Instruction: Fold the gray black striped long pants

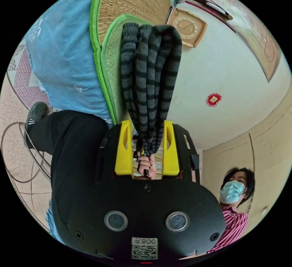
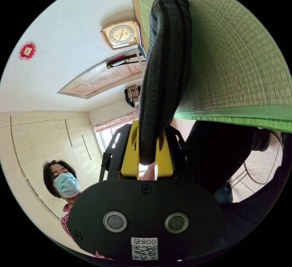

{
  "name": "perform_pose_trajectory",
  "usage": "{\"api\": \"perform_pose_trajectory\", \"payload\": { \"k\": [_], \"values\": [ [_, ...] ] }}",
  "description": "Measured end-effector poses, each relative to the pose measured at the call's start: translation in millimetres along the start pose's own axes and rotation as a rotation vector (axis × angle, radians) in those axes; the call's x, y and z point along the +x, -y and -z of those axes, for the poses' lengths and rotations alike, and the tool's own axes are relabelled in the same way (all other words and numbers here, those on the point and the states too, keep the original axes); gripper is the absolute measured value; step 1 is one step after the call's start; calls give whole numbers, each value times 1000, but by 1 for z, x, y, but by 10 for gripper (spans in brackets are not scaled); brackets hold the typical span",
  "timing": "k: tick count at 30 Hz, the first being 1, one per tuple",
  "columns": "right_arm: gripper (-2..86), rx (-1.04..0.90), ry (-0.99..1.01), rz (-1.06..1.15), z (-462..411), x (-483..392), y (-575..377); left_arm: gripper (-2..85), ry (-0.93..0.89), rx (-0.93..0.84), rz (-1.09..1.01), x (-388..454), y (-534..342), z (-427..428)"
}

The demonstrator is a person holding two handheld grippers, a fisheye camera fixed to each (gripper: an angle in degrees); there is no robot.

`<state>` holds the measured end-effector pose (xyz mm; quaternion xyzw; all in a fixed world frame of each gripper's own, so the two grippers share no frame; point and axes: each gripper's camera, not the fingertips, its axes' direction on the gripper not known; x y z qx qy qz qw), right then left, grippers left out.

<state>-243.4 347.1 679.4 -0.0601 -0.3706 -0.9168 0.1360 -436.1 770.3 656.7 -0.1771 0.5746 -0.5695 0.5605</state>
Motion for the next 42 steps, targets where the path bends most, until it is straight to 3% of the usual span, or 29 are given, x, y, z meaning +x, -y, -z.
{"api": "perform_pose_trajectory", "payload": {
  "k": [5,13,22,28,35,39,42],
  "values": [
    [71,7,-1,-5,-7,-26,17,179,-141,137,57,-15,7,9],
    [67,5,-80,59,-23,-84,53,210,-236,137,24,-8,22,-21],
    [67,63,-51,62,-13,-97,77,232,-153,172,34,-9,29,-37],
    [67,91,-54,65,3,-99,94,239,-91,92,49,-16,33,-77],
    [66,155,-18,68,34,-102,127,251,-138,71,41,-23,16,-120],
    [66,165,-50,72,52,-109,160,220,-73,42,70,-36,15,-147],
    [67,178,-45,69,64,-112,186,149,-47,34,58,-43,10,-167]
  ]
}}
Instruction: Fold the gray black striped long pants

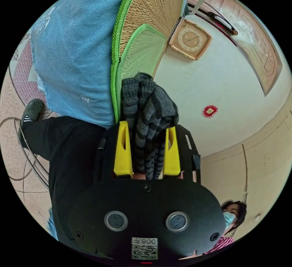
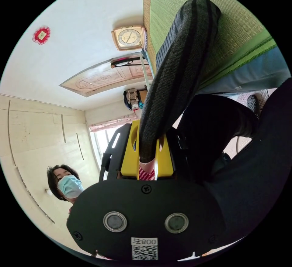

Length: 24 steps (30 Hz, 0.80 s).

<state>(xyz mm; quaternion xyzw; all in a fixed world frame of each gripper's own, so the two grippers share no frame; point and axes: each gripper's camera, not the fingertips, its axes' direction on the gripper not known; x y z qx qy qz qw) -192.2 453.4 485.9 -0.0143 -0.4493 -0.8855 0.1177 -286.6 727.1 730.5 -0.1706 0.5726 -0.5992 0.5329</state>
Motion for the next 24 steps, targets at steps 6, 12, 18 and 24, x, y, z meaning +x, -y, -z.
{"api": "perform_pose_trajectory", "payload": {
  "k": [6,12,18,24],
  "values": [
    [67,24,21,22,29,-3,59,102,94,-34,-94,3,-25,-40],
    [66,51,57,71,65,-11,127,97,113,-51,-140,8,-46,-96],
    [65,124,119,182,128,-38,216,93,147,-128,-247,34,-54,-200],
    [63,282,130,313,248,-73,303,91,179,-317,-355,51,-59,-377]
  ]
}}
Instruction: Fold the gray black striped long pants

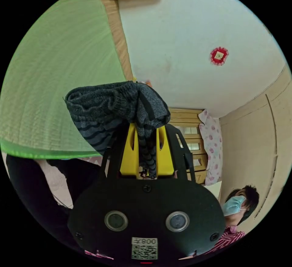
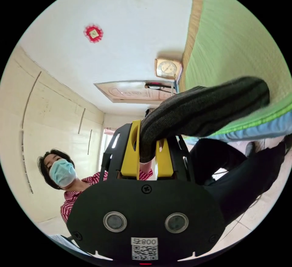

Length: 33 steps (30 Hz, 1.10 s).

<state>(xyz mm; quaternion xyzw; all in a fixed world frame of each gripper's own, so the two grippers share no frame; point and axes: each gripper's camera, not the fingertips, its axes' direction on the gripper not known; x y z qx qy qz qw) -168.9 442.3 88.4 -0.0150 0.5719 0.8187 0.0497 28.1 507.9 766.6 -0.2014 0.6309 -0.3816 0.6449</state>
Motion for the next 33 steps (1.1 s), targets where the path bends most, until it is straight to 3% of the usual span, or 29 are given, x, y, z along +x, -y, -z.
{"api": "perform_pose_trajectory", "payload": {
  "k": [5,10,12,14,17,20,22,33],
  "values": [
    [62,192,-38,106,116,-15,101,91,-54,-215,-87,28,46,-211],
    [62,425,-214,286,255,-49,187,106,-152,-430,-163,45,65,-415],
    [62,497,-279,290,297,-37,210,114,-115,-513,-200,38,69,-481],
    [63,556,-299,239,337,-2,234,107,77,-561,-269,7,70,-540],
    [67,648,-358,21,403,101,279,78,314,-665,-193,-67,58,-574],
    [73,765,-285,-246,457,223,304,42,266,-701,-30,-142,39,-561],
    [78,810,-103,-189,482,276,315,25,232,-667,39,-177,32,-541],
    [81,775,-257,-220,608,366,375,2,177,-662,91,-260,-32,-507]
  ]
}}
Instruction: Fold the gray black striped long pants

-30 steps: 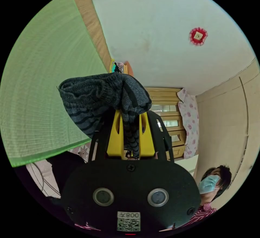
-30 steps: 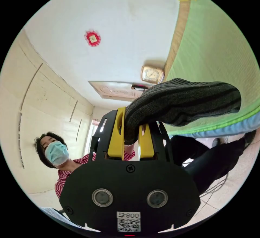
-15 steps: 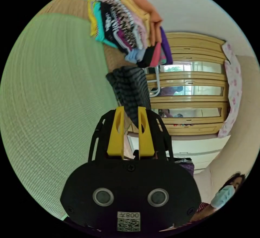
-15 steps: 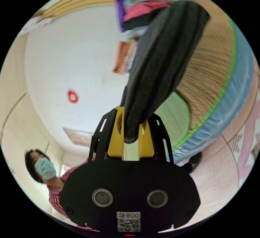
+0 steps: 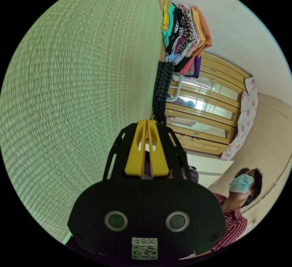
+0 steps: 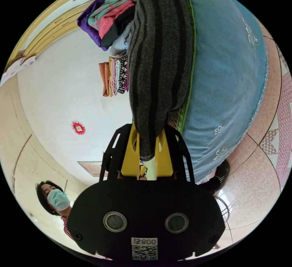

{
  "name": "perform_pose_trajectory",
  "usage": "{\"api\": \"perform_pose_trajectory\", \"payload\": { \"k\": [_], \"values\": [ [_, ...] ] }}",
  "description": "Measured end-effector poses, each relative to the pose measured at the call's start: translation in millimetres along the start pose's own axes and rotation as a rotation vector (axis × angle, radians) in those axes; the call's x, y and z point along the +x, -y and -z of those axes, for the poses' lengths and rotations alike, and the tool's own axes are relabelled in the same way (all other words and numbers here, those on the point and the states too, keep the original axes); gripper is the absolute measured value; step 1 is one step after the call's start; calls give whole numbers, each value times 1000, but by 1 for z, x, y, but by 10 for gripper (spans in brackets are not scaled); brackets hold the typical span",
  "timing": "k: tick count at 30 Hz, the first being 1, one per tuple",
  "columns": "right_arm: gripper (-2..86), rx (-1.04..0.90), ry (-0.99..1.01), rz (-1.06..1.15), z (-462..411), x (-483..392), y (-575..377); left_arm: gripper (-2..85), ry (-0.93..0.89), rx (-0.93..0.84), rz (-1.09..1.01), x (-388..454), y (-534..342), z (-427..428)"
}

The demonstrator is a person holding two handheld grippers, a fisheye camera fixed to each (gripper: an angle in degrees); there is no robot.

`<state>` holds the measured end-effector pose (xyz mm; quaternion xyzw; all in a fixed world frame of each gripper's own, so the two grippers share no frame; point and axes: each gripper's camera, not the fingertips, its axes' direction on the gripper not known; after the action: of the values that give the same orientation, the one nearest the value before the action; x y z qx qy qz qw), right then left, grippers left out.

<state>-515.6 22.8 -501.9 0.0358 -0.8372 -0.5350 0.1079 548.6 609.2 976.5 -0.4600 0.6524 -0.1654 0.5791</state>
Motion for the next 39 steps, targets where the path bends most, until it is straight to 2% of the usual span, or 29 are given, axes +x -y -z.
{"api": "perform_pose_trajectory", "payload": {
  "k": [2,9,17,20,23,28,34,39],
  "values": [
    [85,6,-11,-14,5,20,17,1,-23,-15,-30,-9,-14,-18],
    [89,244,112,-44,74,125,24,1,-121,-17,-201,-27,-75,-64],
    [30,240,-1,134,150,202,-32,2,-57,-130,-472,-49,-178,-112],
    [10,295,-15,326,186,196,-56,2,74,-90,-629,-43,-217,-119],
    [4,353,-126,583,225,167,-83,3,181,-27,-803,-34,-261,-128],
    [3,578,-453,1057,288,127,-165,7,190,27,-1015,-42,-332,-159],
    [2,820,-513,1313,349,184,-230,32,167,-19,-1134,-83,-408,-229],
    [1,816,-477,1461,401,248,-251,69,125,-103,-1205,-110,-454,-301]
  ]
}}
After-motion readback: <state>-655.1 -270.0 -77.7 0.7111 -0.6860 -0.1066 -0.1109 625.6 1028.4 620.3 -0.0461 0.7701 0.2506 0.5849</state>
